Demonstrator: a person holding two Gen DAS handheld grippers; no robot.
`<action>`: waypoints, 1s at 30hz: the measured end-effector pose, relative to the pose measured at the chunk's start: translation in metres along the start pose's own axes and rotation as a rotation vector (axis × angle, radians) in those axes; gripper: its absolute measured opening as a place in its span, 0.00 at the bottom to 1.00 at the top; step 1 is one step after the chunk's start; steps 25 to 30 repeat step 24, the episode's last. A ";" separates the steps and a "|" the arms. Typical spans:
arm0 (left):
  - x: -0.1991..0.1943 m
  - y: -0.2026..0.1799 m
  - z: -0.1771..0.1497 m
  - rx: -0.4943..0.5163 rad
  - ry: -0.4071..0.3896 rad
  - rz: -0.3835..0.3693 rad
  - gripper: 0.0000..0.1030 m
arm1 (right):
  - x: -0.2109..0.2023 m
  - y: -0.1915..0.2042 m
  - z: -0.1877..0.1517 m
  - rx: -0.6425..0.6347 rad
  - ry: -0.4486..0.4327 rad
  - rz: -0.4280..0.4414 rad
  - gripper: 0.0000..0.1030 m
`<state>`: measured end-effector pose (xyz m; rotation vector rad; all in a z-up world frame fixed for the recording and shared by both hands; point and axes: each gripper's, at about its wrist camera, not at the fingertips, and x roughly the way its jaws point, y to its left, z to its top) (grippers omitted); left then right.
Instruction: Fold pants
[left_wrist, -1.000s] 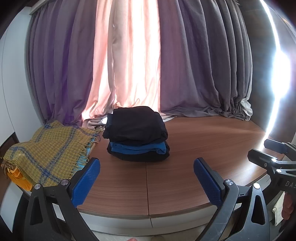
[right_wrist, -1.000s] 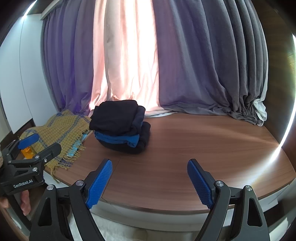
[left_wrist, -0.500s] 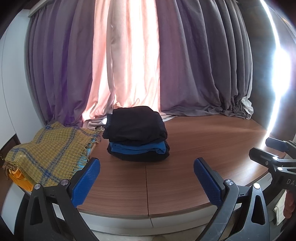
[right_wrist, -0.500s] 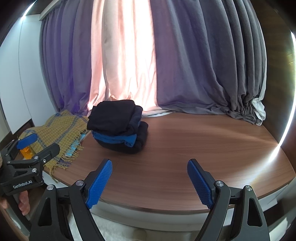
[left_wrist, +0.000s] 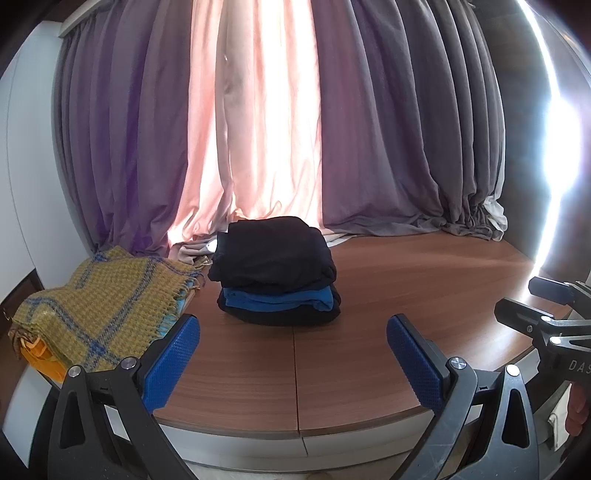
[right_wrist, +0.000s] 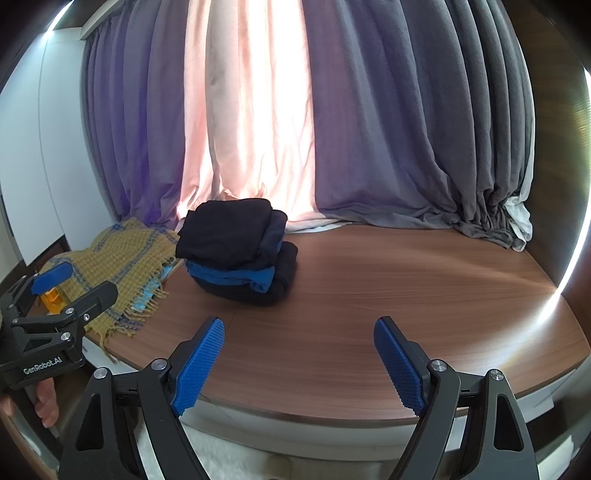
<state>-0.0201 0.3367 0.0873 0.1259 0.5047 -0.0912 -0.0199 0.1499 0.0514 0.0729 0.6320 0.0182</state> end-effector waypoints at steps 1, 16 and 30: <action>0.000 0.000 0.000 0.001 0.000 0.000 1.00 | 0.000 0.000 0.000 -0.001 0.001 0.001 0.82; 0.002 0.002 0.003 0.004 -0.002 0.009 1.00 | -0.001 -0.001 0.002 -0.004 0.000 0.003 0.82; 0.001 0.000 0.003 0.010 -0.009 0.022 1.00 | -0.002 -0.003 0.004 -0.002 0.002 0.002 0.82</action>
